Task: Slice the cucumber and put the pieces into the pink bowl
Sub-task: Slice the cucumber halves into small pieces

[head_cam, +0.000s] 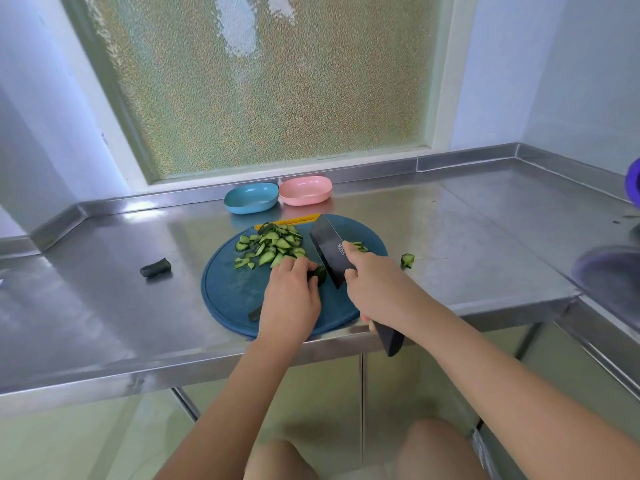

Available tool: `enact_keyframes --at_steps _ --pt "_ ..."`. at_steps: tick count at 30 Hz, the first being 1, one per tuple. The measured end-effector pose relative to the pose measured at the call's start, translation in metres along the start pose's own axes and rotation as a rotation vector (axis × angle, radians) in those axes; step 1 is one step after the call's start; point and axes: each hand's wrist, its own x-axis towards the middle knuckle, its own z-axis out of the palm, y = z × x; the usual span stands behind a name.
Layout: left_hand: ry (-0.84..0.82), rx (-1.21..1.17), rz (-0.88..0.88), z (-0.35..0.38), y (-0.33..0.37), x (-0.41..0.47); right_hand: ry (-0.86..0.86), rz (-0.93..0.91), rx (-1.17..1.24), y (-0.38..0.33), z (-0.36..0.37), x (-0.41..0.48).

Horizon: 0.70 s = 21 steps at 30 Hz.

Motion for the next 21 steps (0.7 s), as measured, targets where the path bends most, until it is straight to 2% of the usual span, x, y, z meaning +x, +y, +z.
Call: enact_keyframes --at_steps 3,13,21 --pt "0.000 -0.002 0.006 -0.001 0.001 0.000 0.000 0.018 -0.045 -0.003 0.000 0.002" --pt "0.030 -0.050 0.011 -0.001 0.001 -0.004 0.004 0.090 0.021 0.001 0.014 -0.004" --pt "0.034 -0.061 0.006 -0.002 0.000 -0.003 0.095 0.007 0.064 0.002 0.004 -0.008"
